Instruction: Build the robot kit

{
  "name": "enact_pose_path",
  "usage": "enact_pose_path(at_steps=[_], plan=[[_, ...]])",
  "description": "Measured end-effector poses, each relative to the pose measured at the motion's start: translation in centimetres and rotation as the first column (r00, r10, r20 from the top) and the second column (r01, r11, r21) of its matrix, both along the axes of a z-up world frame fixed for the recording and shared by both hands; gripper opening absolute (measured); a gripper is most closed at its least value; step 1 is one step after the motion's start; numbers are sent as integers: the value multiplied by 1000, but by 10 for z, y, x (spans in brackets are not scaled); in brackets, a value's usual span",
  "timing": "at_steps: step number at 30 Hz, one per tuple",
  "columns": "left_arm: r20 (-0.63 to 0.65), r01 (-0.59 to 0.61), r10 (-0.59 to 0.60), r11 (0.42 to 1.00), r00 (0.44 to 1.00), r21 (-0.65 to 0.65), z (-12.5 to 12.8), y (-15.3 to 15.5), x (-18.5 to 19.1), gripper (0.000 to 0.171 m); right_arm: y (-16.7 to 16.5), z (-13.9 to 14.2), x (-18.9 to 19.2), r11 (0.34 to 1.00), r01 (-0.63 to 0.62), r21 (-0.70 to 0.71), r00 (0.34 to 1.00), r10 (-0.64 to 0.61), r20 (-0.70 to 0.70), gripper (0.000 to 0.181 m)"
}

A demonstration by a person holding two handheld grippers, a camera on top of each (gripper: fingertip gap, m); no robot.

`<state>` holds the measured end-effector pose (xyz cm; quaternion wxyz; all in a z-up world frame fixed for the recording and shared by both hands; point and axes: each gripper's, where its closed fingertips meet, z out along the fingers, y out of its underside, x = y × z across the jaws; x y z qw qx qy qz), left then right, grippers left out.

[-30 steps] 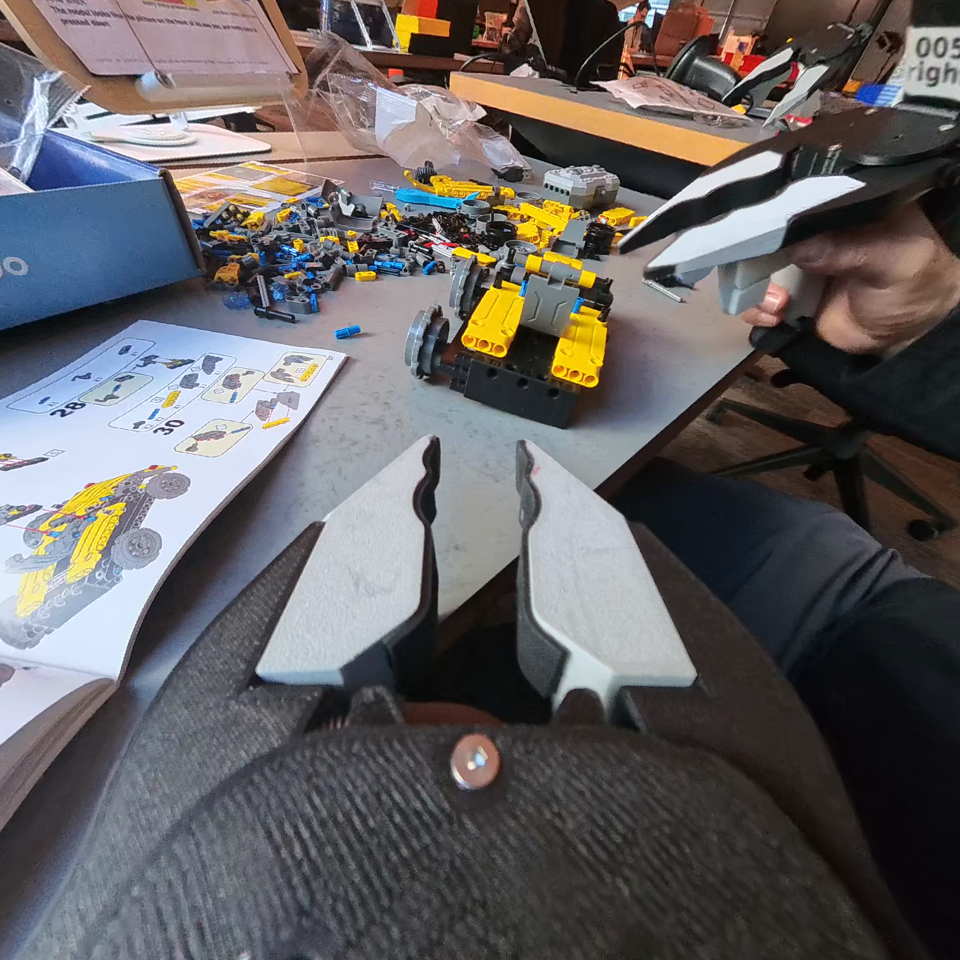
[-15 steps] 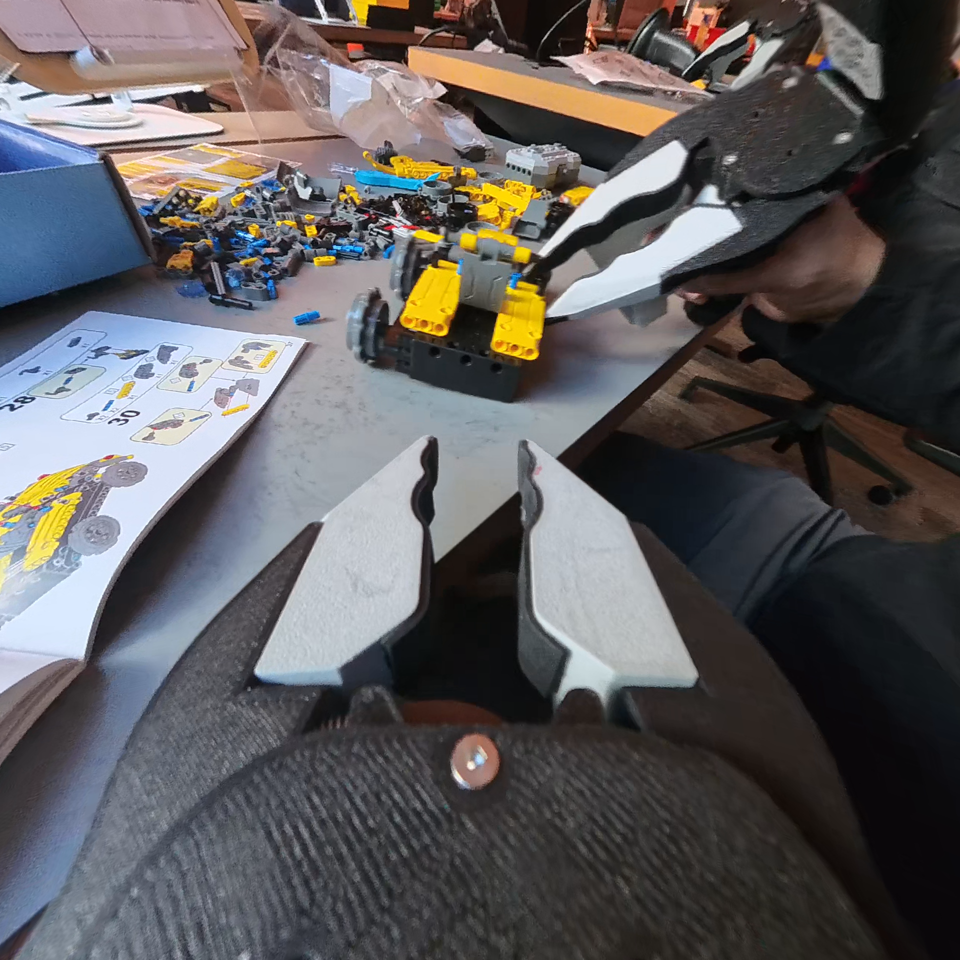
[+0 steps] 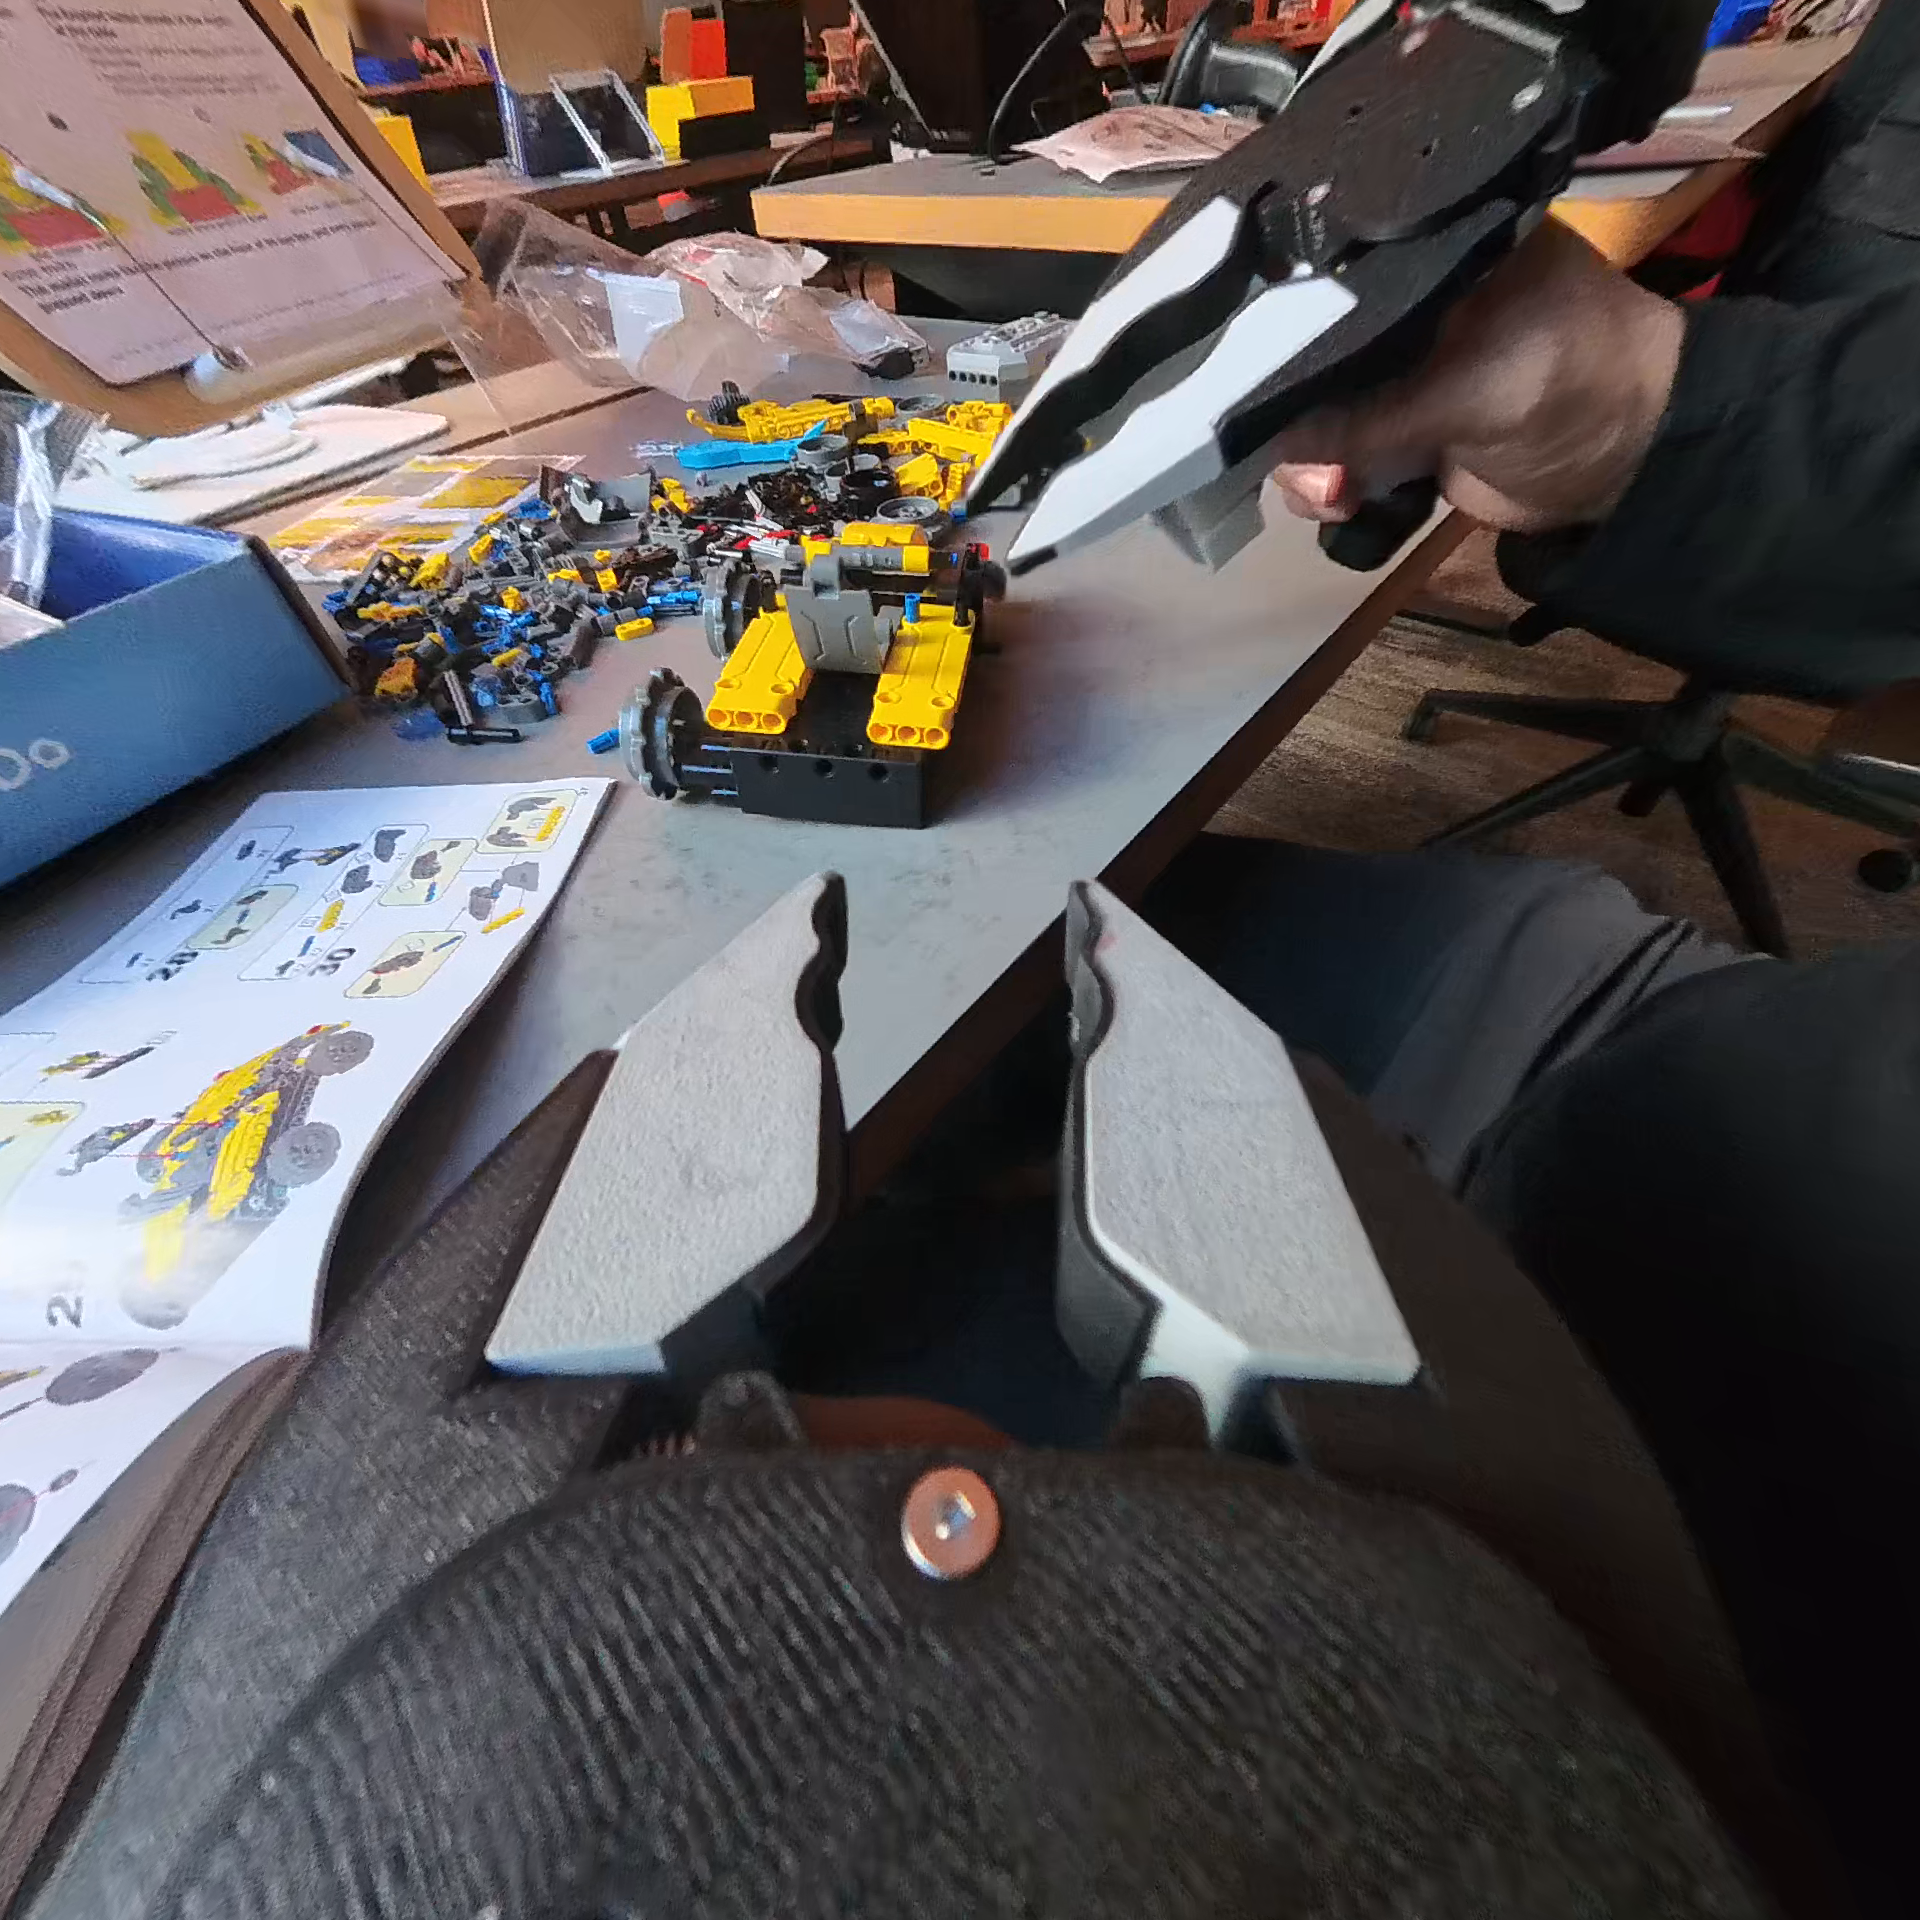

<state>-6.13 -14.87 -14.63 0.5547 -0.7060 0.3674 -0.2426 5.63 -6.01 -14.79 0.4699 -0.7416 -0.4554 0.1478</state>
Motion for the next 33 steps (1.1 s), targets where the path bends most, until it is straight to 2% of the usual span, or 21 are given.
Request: enact_pose_path(at_steps=[5,10,18,22,26,31,33], plan=[[45,8,-4,996,999,-91,-4,4,-5,42,0,9,7,999,27,-21,999,-28,-44,31],[33,-1,5,994,999,-108,-10,8,-9,42,6,19,9,999,49,-6,996,-50,-70,31],[22,-15,18,991,1000,-133,-19,12,-11,42,16,17,13,997,73,-25,989,-75,-131,30],[9,-20,22,990,1000,-138,-22,13,-10,42,13,19,27,993,116,-12,983,-117,-142,31],[-8,-12,12,991,1000,-131,-24,9,-6,42,12,28,69,969,245,-14,961,-245,-125,31],[-2,-12,12,988,1000,-152,-27,9,-2,41,3,18,158,868,486,-107,871,-490,-20,27],[-18,-15,12,987,1000,-161,-32,9,0,41,-7,8,186,824,537,-179,839,-544,14,26]])
